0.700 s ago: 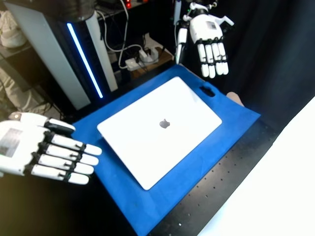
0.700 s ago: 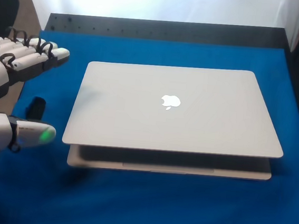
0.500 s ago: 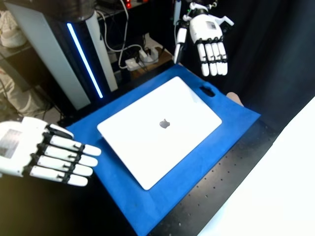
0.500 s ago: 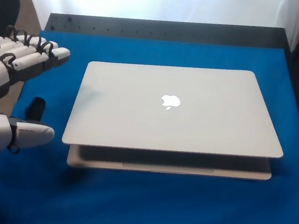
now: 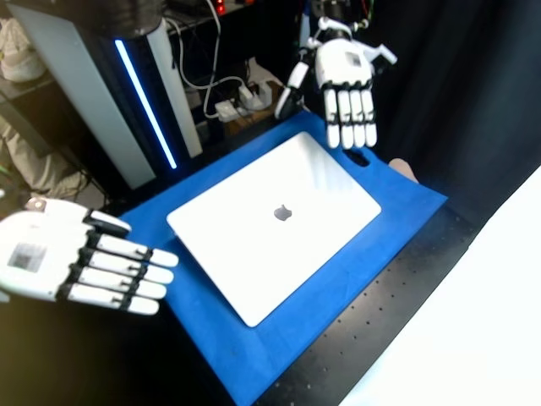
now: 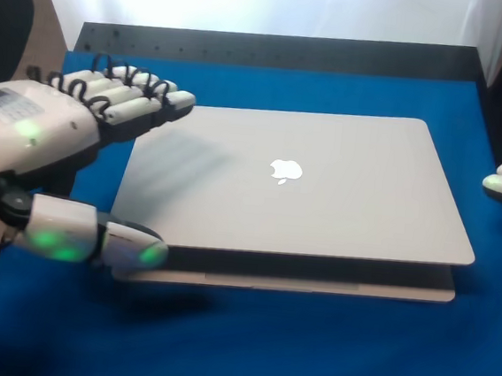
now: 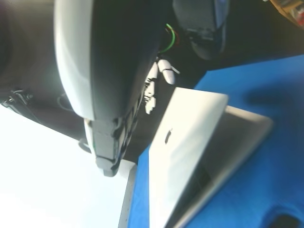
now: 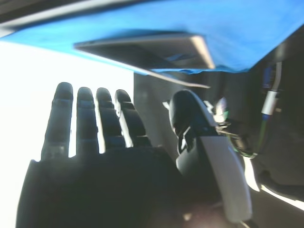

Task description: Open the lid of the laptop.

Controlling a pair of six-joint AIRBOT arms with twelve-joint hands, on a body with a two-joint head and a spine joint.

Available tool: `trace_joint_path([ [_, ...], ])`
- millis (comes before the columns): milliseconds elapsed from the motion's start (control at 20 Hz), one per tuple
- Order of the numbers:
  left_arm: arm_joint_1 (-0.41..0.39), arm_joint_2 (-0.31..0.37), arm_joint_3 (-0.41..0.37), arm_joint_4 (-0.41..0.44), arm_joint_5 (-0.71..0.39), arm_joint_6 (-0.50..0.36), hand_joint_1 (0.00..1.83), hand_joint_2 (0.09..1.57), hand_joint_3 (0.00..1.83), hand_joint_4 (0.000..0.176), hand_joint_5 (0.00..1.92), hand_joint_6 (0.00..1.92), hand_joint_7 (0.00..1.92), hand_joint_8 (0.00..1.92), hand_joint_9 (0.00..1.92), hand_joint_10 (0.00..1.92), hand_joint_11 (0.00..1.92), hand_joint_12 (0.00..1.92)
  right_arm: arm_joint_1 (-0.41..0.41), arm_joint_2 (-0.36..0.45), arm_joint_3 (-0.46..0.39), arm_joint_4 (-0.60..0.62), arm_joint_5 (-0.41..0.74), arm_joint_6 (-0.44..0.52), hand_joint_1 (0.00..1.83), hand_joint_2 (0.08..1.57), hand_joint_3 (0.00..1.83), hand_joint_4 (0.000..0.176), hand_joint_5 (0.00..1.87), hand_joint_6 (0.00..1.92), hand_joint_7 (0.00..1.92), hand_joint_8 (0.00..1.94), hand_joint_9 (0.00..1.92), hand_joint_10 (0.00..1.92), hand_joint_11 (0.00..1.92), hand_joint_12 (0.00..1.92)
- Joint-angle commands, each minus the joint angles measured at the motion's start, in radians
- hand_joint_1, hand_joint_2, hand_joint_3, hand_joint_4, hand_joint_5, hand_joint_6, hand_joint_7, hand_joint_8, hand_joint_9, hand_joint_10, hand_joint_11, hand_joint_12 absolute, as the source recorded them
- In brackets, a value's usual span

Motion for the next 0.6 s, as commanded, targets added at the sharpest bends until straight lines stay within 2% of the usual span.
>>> trace_joint_path([
  [0,-0.018,-0.012,0.006,0.009,-0.093,-0.002,0.42,0.90,0.00,0.031,0.00,0.00,0.00,0.00,0.00,0.00,0.00,0.00,0.018,0.001,0.003,0.029,0.081,0.006,0.00,1.44,0.00,0.000,0.01,0.00,0.00,0.00,0.00,0.00,0.00,0.00],
  [50,-0.027,-0.026,0.013,0.019,-0.082,-0.005,0.45,0.90,0.00,0.060,0.00,0.00,0.00,0.00,0.00,0.00,0.00,0.00,0.018,-0.004,0.003,0.019,0.068,0.010,0.00,1.43,0.00,0.000,0.00,0.00,0.00,0.00,0.00,0.00,0.00,0.00],
  [100,-0.035,-0.039,0.021,0.028,-0.073,-0.011,0.47,0.89,0.00,0.073,0.00,0.00,0.00,0.00,0.00,0.00,0.00,0.00,0.018,-0.009,0.003,0.005,0.058,0.021,0.00,1.42,0.00,0.000,0.00,0.00,0.00,0.00,0.00,0.00,0.00,0.00],
  [150,-0.044,-0.053,0.032,0.040,-0.060,-0.025,0.49,0.89,0.00,0.050,0.00,0.00,0.00,0.00,0.00,0.00,0.00,0.00,0.018,-0.014,0.003,-0.005,0.052,0.028,0.00,1.43,0.00,0.000,0.00,0.00,0.00,0.00,0.00,0.00,0.00,0.00],
  [350,-0.068,-0.085,0.054,0.072,-0.034,-0.053,0.58,0.88,0.00,0.033,0.00,0.00,0.00,0.00,0.00,0.00,0.00,0.00,0.018,-0.032,0.006,-0.044,0.034,0.053,0.00,1.43,0.00,0.000,0.06,0.02,0.02,0.01,0.00,0.00,0.00,0.00],
  [400,-0.069,-0.088,0.055,0.074,-0.032,-0.053,0.56,0.88,0.00,0.041,0.00,0.00,0.00,0.00,0.00,0.00,0.00,0.00,0.018,-0.037,0.009,-0.059,0.031,0.069,0.00,1.43,0.00,0.000,0.06,0.02,0.01,0.01,0.00,0.00,0.00,0.00],
  [450,-0.069,-0.090,0.056,0.074,-0.029,-0.053,0.54,0.90,0.00,0.021,0.00,0.00,0.00,0.00,0.00,0.00,0.00,0.00,0.018,-0.047,0.014,-0.079,0.026,0.094,0.00,1.43,0.00,0.000,0.07,0.02,0.04,0.01,0.00,0.00,0.00,0.00],
  [550,-0.069,-0.091,0.057,0.074,-0.026,-0.053,0.55,0.91,0.01,0.014,0.00,0.00,0.00,0.00,0.00,0.00,0.00,0.00,0.020,-0.061,0.022,-0.107,0.021,0.129,0.00,1.43,0.00,0.000,0.09,0.02,0.05,0.01,0.01,0.00,0.00,0.00],
])
